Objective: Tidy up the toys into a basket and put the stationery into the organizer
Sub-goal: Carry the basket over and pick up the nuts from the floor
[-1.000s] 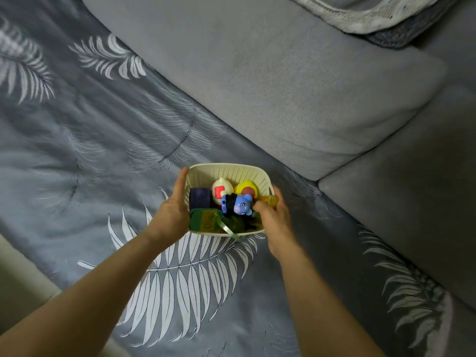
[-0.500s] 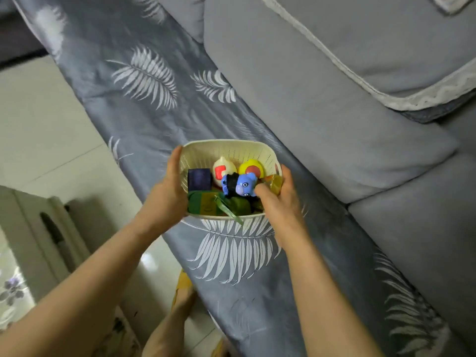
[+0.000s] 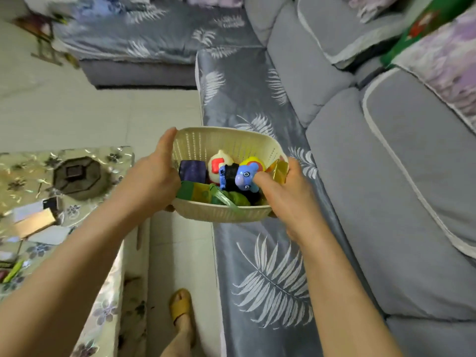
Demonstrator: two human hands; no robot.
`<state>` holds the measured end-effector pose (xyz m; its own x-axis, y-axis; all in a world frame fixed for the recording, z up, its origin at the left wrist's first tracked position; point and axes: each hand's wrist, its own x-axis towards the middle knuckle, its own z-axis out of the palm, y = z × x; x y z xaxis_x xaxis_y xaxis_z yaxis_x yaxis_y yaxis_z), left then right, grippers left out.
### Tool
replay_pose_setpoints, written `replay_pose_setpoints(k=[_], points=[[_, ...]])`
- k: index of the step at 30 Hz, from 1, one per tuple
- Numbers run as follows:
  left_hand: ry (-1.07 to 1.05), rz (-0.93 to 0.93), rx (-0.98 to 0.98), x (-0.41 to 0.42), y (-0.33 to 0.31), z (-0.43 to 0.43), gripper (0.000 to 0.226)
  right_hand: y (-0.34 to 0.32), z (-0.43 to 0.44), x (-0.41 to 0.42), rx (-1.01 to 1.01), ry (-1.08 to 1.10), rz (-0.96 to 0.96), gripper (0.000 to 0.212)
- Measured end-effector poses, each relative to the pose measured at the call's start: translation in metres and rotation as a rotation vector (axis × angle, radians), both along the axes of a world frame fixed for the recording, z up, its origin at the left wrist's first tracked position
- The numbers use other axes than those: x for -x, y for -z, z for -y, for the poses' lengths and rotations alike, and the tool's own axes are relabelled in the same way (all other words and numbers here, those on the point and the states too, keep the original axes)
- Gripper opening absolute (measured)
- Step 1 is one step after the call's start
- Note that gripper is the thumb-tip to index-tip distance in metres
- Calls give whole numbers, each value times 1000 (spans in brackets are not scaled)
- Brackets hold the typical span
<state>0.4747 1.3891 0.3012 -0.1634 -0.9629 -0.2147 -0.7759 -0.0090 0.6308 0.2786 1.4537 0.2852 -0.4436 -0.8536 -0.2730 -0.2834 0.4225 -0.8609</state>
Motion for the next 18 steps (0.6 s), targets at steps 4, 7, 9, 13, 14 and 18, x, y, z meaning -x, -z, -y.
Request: replay_pose_setpoints(k=[4, 7, 9, 13, 14, 18], points=[[-96, -63, 10, -53, -29, 26, 76, -29, 50, -44, 23, -122, 8, 62], [-142, -48, 41, -85, -48, 52, 74, -47, 85, -70, 30, -193, 23, 68], [-196, -35, 65, -117, -62, 78, 75, -59, 122, -100, 33, -253, 21, 69], [-171, 13, 96, -133, -75, 93, 71, -71, 141, -112, 67, -297, 6, 70], [-184, 18, 104, -140, -78, 100, 70, -74, 151, -117, 69, -310, 5, 70], [-232, 12, 71, -162, -85, 131, 68, -80, 193, -136, 78, -368, -7, 68]])
